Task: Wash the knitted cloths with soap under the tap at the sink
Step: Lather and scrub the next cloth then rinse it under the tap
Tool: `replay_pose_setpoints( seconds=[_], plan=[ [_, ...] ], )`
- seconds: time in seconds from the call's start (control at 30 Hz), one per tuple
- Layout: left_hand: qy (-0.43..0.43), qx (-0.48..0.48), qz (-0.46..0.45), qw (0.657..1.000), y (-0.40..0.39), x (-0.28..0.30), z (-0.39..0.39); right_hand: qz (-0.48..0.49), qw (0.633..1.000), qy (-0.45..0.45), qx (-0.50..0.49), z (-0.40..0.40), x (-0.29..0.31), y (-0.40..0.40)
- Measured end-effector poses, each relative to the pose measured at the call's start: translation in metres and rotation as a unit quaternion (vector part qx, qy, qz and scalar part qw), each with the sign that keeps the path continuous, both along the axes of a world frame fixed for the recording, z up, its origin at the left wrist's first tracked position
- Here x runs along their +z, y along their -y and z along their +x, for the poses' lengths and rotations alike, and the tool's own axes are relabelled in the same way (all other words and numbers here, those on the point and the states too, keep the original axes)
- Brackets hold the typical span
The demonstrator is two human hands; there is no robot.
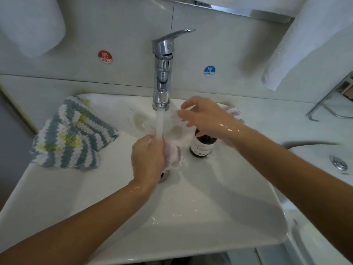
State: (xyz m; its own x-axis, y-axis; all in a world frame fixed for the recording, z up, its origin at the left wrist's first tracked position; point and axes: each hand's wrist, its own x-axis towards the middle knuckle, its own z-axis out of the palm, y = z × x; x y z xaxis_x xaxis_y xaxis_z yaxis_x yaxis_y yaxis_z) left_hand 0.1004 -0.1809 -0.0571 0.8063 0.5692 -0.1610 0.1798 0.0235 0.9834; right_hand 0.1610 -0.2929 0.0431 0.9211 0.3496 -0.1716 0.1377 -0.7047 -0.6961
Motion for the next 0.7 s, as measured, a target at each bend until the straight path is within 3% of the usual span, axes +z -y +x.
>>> replay_pose_setpoints(
  seconds=[0.2,0.33,0.47,0.7],
  plan=[
    [-0.006,0.004,-0.031,0.999,-0.001,0.002,-0.002,0.049,0.989,0.138,0.036,0.029,0.072,0.014],
    [-0.014,0.003,-0.040,0.999,-0.002,0.003,-0.001,-0.051,0.954,0.277,0.107,0.040,0.095,0.014],
    [0.002,0.008,-0.041,0.999,-0.003,0.000,0.000,-0.106,0.950,0.264,0.130,0.041,0.089,0.012],
    [0.006,0.028,-0.078,0.997,-0.005,0.002,0.006,-0.028,0.948,0.300,0.106,0.031,0.050,0.012]
  ],
)
